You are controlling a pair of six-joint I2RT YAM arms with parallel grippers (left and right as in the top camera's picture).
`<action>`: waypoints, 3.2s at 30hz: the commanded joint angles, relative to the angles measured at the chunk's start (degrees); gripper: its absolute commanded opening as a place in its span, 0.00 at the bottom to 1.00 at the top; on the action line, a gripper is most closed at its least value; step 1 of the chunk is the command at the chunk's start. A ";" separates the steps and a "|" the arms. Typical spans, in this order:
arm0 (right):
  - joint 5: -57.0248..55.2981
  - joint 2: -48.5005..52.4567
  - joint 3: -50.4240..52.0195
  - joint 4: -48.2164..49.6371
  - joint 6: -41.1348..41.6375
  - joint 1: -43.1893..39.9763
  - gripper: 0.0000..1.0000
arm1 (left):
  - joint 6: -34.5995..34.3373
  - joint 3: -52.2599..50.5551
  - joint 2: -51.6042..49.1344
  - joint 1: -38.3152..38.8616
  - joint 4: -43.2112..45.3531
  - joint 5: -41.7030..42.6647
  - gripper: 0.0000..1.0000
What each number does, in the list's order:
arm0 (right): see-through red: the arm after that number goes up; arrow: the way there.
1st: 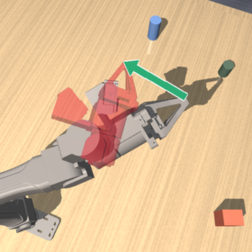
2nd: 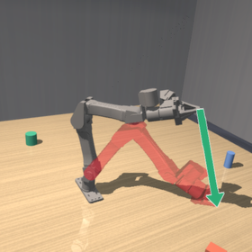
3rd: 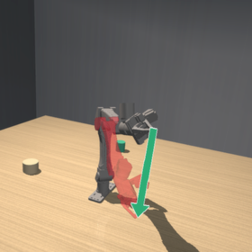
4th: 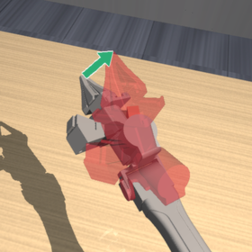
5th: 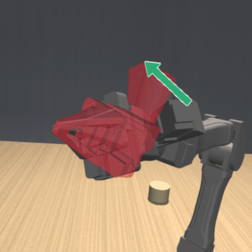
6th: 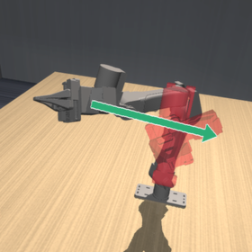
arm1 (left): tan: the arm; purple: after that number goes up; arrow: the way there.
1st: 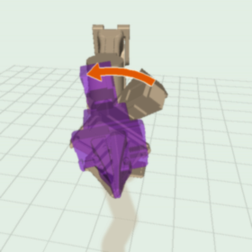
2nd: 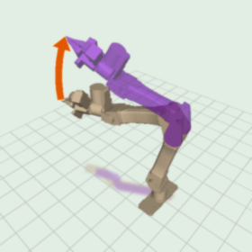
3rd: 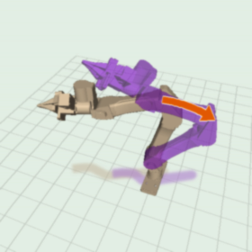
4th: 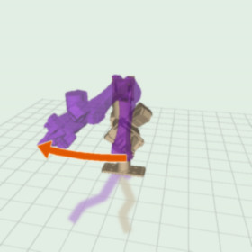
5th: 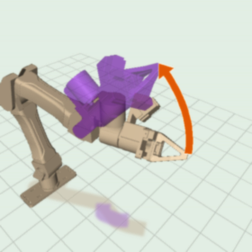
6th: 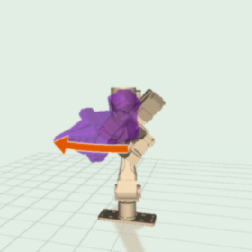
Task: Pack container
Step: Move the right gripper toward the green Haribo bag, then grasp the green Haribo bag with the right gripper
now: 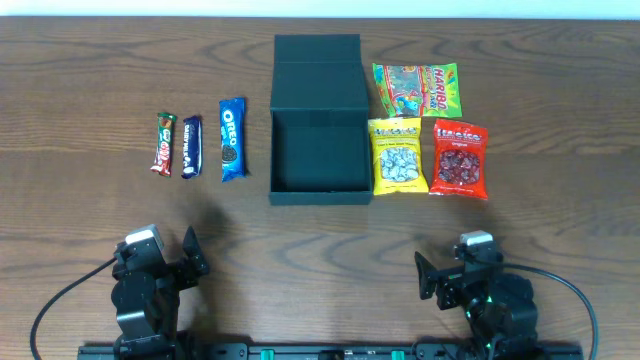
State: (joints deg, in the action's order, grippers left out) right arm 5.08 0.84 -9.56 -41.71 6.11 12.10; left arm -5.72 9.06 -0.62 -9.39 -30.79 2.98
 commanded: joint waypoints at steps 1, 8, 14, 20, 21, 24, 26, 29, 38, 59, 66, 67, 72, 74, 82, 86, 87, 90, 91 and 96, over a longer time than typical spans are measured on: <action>-0.17 -0.42 0.31 0.15 0.48 0.72 0.99 | 1.01 -0.76 0.37 -0.31 0.15 -0.15 0.95; -0.17 -0.42 0.31 0.15 0.48 0.72 0.99 | 1.01 -0.76 0.37 -0.31 0.15 -0.17 0.95; 2.60 -0.42 0.31 2.03 5.16 0.72 0.99 | 1.01 -0.76 0.37 -0.31 0.15 -0.15 0.95; 23.89 -0.42 0.13 5.68 36.68 0.72 0.99 | 1.01 -0.76 0.37 -0.31 0.15 -0.17 0.95; 23.89 -0.42 0.13 5.66 39.41 0.72 0.99 | 1.01 -0.76 0.37 -0.31 0.15 -0.17 0.95; 24.28 -0.42 0.15 9.09 46.47 0.59 0.99 | 1.01 -0.76 0.37 -0.31 0.15 -0.15 0.95; 24.74 -0.17 0.13 19.52 43.28 0.57 0.99 | 1.01 -0.76 0.37 -0.31 0.15 -0.15 0.95; 20.28 3.76 -0.68 33.62 43.39 0.11 0.99 | 1.01 -0.76 0.37 -0.31 0.15 -0.15 0.95; 17.66 46.40 -28.94 32.98 23.10 -6.10 0.99 | 1.01 -0.76 0.37 -0.31 0.15 -0.15 0.95; -7.89 122.66 -90.92 18.08 4.96 -6.93 0.99 | 1.01 -0.76 0.37 -0.31 0.15 -0.15 0.95; -7.89 130.18 -90.90 19.98 5.18 -6.78 0.97 | 1.01 -0.76 0.37 -0.31 0.15 -0.17 0.95; -7.89 131.03 -90.90 20.26 5.18 -6.78 0.96 | 1.01 -0.76 0.37 -0.31 0.15 -0.15 0.95; -7.89 134.38 -90.90 20.15 5.20 -6.78 0.82 | 1.01 -0.76 0.37 -0.31 0.15 -0.15 0.95; -7.89 135.08 -90.90 19.67 5.20 -6.78 0.66 | 1.01 -0.76 0.37 -0.31 0.15 -0.15 0.95; -7.89 135.14 -90.95 17.90 5.20 -6.78 0.02 | 1.01 -0.76 0.37 -0.31 0.15 -0.17 0.95; -7.85 134.75 -90.95 15.50 5.18 -6.75 0.96 | 1.01 -0.76 0.37 -0.31 0.15 -0.17 0.95; -7.85 134.33 -90.95 14.84 5.18 -6.78 0.99 | 1.01 -0.76 0.37 -0.31 0.15 -0.17 0.95; -7.87 133.17 -90.95 13.81 5.14 -6.78 0.99 | 1.01 -0.76 0.37 -0.31 0.15 -0.15 0.95; -7.87 132.91 -90.95 13.70 5.14 -6.80 0.99 | 1.01 -0.76 0.37 -0.31 0.15 -0.15 0.95; -4.37 133.13 -90.92 13.05 5.20 -6.86 0.99 | 1.01 -0.76 0.37 -0.31 0.15 -0.17 0.95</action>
State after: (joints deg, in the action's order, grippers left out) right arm -1.89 133.49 -100.84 -27.24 11.53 4.97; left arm -5.54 9.06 -0.58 -9.39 -30.61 2.98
